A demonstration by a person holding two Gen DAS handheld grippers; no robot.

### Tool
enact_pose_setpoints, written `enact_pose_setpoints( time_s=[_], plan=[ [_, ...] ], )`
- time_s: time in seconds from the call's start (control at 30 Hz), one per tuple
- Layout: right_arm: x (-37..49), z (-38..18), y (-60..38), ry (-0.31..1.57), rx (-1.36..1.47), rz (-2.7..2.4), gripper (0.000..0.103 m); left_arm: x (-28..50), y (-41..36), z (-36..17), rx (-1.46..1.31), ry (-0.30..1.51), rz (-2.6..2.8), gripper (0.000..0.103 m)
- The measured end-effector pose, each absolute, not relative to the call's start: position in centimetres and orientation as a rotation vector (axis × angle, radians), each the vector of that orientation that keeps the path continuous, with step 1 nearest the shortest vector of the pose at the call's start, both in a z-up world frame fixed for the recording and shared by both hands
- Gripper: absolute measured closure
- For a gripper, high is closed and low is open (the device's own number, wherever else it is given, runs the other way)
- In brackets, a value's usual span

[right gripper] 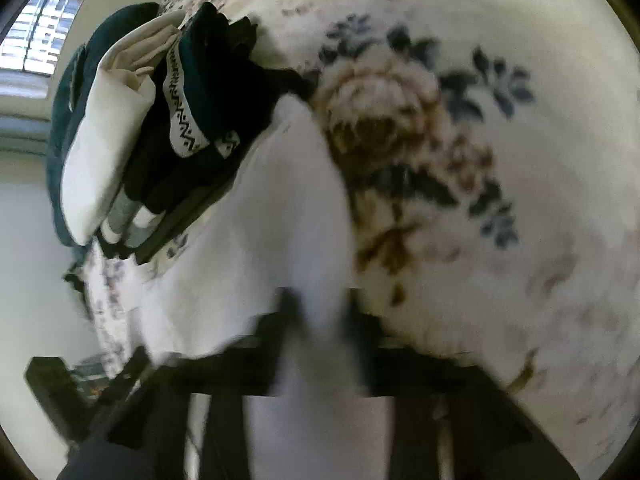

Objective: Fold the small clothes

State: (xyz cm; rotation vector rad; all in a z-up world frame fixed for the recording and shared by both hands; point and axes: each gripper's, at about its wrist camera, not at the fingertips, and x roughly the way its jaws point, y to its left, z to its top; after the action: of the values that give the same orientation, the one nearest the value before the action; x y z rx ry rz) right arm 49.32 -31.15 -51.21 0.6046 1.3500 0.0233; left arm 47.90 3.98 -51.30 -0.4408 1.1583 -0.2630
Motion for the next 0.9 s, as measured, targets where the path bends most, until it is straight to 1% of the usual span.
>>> enact_pose_setpoints(
  time_s=[0.17, 0.23, 0.27, 0.3, 0.33, 0.37, 0.4, 0.43, 0.47, 0.57, 0.7, 0.8, 0.9],
  plan=[
    [51.1, -52.4, -29.7, 1.383, 0.516, -0.033, 0.093, 49.6, 5.7, -56.6, -0.564, 1.273, -0.243, 0.097],
    [51.6, -53.2, -29.2, 1.413, 0.499, -0.036, 0.093, 50.0, 5.7, -57.1, -0.591, 1.293, -0.266, 0.094],
    [51.8, -53.4, -29.0, 1.429, 0.493, -0.033, 0.091, 49.9, 5.8, -57.1, -0.615, 1.298, -0.284, 0.094],
    [51.7, -53.2, -29.0, 1.438, 0.493, -0.026, 0.088, 49.9, 5.9, -56.9, -0.631, 1.299, -0.3, 0.091],
    [51.6, -52.9, -28.9, 1.444, 0.497, -0.015, 0.08, 49.7, 6.1, -56.6, -0.642, 1.3, -0.314, 0.081],
    [51.1, -52.5, -29.0, 1.447, 0.506, 0.003, 0.067, 49.4, 6.6, -56.0, -0.656, 1.296, -0.334, 0.075],
    [50.5, -51.8, -29.3, 1.45, 0.517, 0.024, 0.059, 48.9, 7.2, -55.5, -0.67, 1.291, -0.358, 0.062],
    [49.8, -51.0, -30.3, 1.45, 0.525, 0.039, 0.045, 48.2, 7.7, -54.7, -0.681, 1.28, -0.377, 0.051],
    [48.8, -50.1, -30.6, 1.446, 0.536, 0.062, 0.043, 47.1, 8.2, -53.7, -0.684, 1.271, -0.385, 0.05],
    [44.6, -48.6, -31.4, 1.475, 0.551, 0.103, 0.042, 43.1, 9.7, -51.5, -0.68, 1.275, -0.419, 0.05],
    [36.8, -48.1, -31.7, 1.553, 0.589, 0.149, 0.04, 35.2, 11.4, -49.6, -0.677, 1.323, -0.415, 0.048],
    [29.7, -49.3, -31.8, 1.644, 0.599, 0.169, 0.04, 28.4, 12.1, -50.1, -0.683, 1.401, -0.389, 0.043],
    [22.4, -52.0, -31.6, 1.752, 0.639, 0.158, 0.04, 22.7, 11.2, -52.4, -0.663, 1.501, -0.348, 0.043]
  ],
)
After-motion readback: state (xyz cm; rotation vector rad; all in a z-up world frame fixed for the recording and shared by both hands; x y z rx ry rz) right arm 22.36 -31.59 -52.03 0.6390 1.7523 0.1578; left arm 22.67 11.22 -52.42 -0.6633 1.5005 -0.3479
